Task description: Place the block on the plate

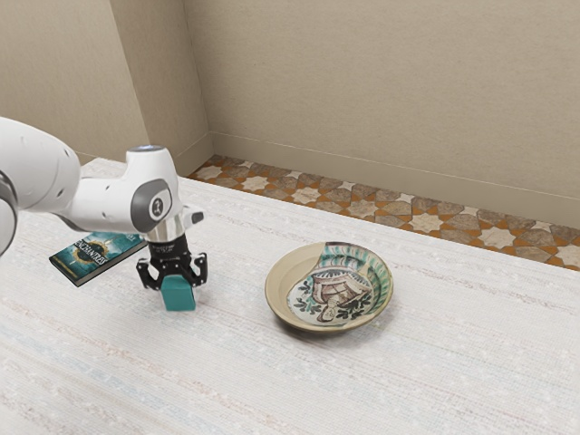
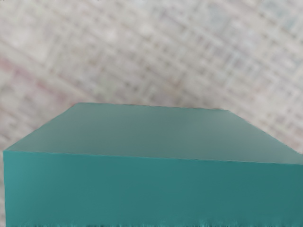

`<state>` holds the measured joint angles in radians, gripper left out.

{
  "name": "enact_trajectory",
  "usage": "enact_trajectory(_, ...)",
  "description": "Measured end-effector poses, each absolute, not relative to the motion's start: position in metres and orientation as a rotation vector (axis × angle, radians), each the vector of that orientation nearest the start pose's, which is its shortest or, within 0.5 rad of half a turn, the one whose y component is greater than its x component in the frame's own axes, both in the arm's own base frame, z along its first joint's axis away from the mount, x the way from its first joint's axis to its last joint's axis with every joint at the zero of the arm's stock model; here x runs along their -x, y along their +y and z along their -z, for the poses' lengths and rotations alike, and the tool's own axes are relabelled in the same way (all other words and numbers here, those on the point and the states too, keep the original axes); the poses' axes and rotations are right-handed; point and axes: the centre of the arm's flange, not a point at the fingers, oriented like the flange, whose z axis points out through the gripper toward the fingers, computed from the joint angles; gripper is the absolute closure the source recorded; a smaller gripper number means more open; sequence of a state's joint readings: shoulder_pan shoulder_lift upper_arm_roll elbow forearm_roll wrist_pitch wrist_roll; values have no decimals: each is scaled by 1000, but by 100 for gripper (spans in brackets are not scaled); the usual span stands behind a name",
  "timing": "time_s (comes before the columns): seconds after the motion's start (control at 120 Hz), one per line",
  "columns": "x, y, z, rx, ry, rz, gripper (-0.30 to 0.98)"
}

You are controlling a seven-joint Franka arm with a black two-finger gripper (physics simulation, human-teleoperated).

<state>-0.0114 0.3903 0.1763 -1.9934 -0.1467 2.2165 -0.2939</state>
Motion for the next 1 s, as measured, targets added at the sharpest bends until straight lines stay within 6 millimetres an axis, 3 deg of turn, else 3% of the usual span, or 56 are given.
enact_trajectory(0.233, -584, 89, -266, 3052, -855, -235, 30)
enact_trajectory(0.358, -586, 87, -281, 3062, -848, -202, 31)
enact_trajectory(0.617, -589, 74, -323, 3087, -799, -129, 32)
enact_trajectory(0.817, -596, 62, -367, 3104, -745, -60, 32)
enact_trajectory(0.933, -609, 47, -394, 3108, -681, -23, 32)
enact_trajectory(1.0, -619, 29, -407, 3117, -630, -1, 32)
